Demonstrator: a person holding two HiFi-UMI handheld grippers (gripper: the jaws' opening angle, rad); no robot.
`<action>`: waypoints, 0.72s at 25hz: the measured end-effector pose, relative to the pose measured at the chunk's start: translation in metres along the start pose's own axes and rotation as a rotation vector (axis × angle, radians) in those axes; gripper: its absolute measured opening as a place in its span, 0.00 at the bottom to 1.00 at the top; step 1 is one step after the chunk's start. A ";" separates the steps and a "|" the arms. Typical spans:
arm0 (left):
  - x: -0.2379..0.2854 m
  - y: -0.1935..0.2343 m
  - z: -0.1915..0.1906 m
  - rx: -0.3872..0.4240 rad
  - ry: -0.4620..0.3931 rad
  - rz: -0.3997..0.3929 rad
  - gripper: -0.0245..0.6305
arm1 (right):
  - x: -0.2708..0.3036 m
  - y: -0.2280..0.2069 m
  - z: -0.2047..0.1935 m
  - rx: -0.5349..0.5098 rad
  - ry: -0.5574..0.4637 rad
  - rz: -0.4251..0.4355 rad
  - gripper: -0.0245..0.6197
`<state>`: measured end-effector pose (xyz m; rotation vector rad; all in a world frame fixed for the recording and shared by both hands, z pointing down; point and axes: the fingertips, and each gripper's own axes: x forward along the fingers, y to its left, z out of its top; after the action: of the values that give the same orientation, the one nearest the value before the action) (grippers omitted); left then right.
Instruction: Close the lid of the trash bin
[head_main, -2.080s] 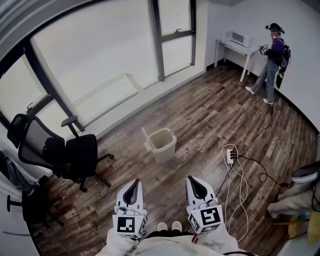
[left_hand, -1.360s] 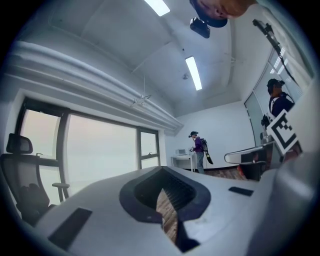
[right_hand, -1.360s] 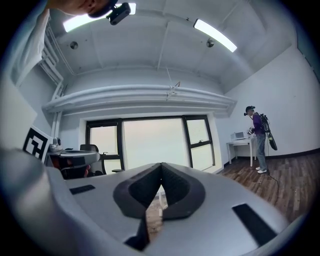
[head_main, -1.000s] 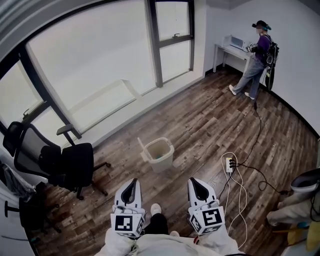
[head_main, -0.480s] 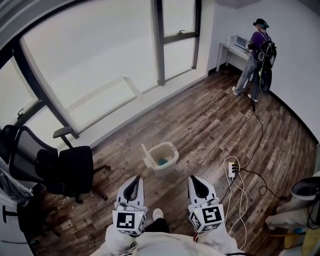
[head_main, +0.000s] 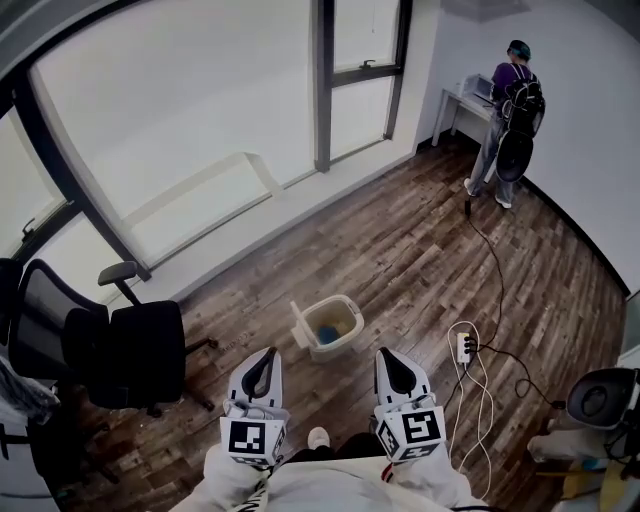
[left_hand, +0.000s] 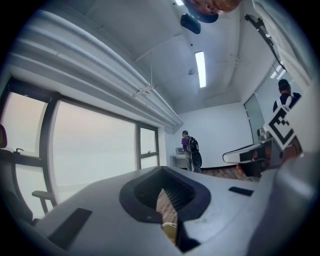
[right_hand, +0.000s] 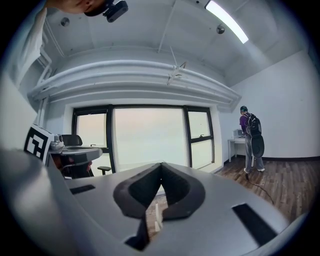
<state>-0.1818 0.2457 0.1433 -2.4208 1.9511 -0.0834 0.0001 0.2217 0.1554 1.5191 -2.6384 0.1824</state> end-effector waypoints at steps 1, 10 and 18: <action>0.003 0.006 -0.004 -0.004 0.007 0.003 0.04 | 0.006 0.002 -0.001 -0.002 0.004 0.002 0.07; 0.032 0.027 -0.011 -0.037 0.019 -0.004 0.04 | 0.050 0.006 0.005 -0.021 0.019 0.019 0.07; 0.070 0.035 -0.019 -0.034 0.040 0.015 0.04 | 0.089 -0.014 0.002 -0.004 0.036 0.046 0.07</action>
<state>-0.2024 0.1701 0.1618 -2.4442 2.0025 -0.0996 -0.0326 0.1382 0.1666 1.4413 -2.6456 0.2050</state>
